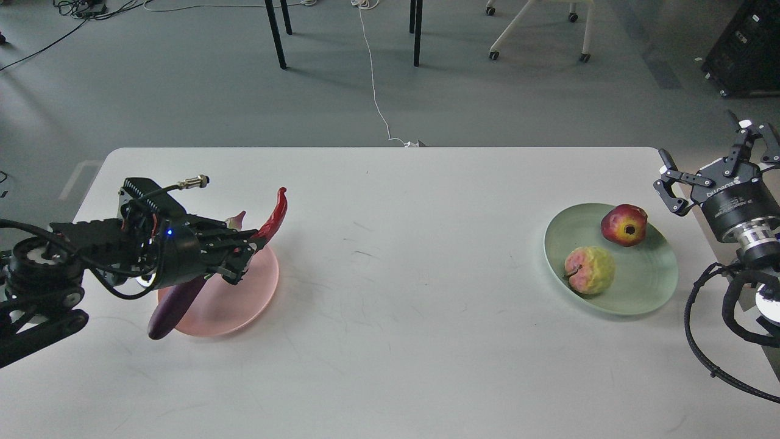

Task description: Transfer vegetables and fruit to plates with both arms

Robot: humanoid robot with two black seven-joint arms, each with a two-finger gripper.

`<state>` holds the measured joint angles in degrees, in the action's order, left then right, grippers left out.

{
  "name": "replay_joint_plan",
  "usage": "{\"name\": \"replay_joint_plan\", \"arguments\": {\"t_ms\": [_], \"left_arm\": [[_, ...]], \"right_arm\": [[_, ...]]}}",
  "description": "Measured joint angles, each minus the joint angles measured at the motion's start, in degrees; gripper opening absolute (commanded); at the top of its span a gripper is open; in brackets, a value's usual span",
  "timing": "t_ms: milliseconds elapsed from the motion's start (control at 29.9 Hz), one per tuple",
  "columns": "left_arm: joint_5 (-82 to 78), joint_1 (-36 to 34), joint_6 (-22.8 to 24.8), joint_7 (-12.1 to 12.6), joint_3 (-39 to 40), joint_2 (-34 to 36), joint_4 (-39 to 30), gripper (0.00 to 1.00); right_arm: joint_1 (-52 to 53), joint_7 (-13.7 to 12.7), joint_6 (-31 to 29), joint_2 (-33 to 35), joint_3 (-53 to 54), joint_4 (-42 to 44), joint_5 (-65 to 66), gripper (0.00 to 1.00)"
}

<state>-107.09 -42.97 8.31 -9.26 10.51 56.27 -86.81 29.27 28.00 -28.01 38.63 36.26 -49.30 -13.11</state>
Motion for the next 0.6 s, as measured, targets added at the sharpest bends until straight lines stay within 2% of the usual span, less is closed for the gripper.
{"name": "replay_joint_plan", "arguments": {"t_ms": [33, 134, 301, 468, 602], "left_arm": [[0.03, 0.77, -0.11, -0.08, -0.12, 1.20, -0.52, 0.22], [0.18, 2.91, -0.22, -0.18, -0.16, 2.42, -0.80, 0.51], [0.11, 5.10, -0.22, 0.03, -0.09, 2.33, -0.37, 0.79], [2.44, 5.25, -1.77, -0.29, 1.26, 2.17, 0.84, 0.89], [13.68, 5.25, -5.40, -0.40, 5.68, 1.49, 2.73, 0.93]], "right_arm": [[0.00, 0.00, 0.00, -0.04, -0.05, 0.00, 0.05, 0.99], [0.05, 0.00, 0.00, -0.10, -0.19, 0.00, 1.10, 0.99], [0.65, 0.00, 0.00, -0.12, -0.21, 0.00, 2.00, 0.99], [0.87, 0.00, 0.00, 0.22, -0.03, 0.01, 2.03, 0.99], [2.37, 0.00, 0.00, 0.10, 1.19, 1.77, 2.03, 0.99]]}}
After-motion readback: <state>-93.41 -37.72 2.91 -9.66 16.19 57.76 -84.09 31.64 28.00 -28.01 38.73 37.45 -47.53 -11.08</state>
